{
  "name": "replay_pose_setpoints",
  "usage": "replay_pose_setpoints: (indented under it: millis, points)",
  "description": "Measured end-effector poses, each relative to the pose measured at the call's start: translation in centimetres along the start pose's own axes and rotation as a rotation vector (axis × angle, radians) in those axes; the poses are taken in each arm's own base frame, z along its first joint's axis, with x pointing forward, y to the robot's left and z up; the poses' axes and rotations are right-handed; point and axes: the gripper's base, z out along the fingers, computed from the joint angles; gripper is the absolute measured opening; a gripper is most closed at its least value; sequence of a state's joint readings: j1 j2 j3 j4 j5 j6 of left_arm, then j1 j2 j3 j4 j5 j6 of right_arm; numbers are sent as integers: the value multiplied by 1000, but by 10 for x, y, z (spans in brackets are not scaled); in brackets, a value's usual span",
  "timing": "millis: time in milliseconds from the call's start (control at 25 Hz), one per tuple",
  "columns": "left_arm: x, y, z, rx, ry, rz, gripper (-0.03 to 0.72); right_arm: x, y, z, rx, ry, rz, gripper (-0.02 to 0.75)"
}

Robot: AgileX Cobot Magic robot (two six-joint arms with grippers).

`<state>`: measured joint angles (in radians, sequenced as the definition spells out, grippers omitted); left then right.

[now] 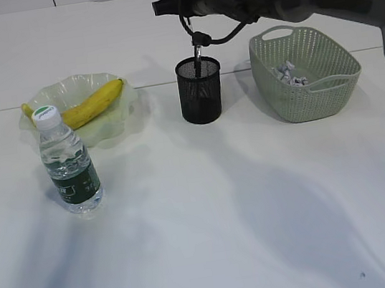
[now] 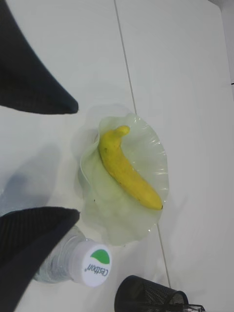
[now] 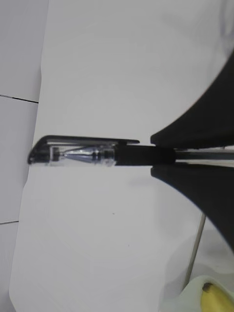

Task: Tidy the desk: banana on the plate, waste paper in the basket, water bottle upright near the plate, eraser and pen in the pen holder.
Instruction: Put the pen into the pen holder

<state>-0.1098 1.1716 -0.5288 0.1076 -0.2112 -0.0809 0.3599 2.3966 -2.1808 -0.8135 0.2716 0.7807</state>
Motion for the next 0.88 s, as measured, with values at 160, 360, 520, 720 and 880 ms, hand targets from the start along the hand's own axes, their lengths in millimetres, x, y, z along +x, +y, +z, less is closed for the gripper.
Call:
replay_pose_setpoints:
  millis: [160,360,520,720,880]
  points:
    - [0,0,0,0,0,0,430,0,0,0,-1,-11,-29,44]
    - [0,0,0,0,4,2,430,-3,1,0,-13,-40,-79,44]
    - [1,0,0,0,6,2,430,-3,2,1,-14,-45,-92,44]
    - [1,0,0,0,6,2,430,4,3,3,-36,-42,-100,43]
    - [1,0,0,0,6,2,430,18,5,6,-58,-16,-107,43]
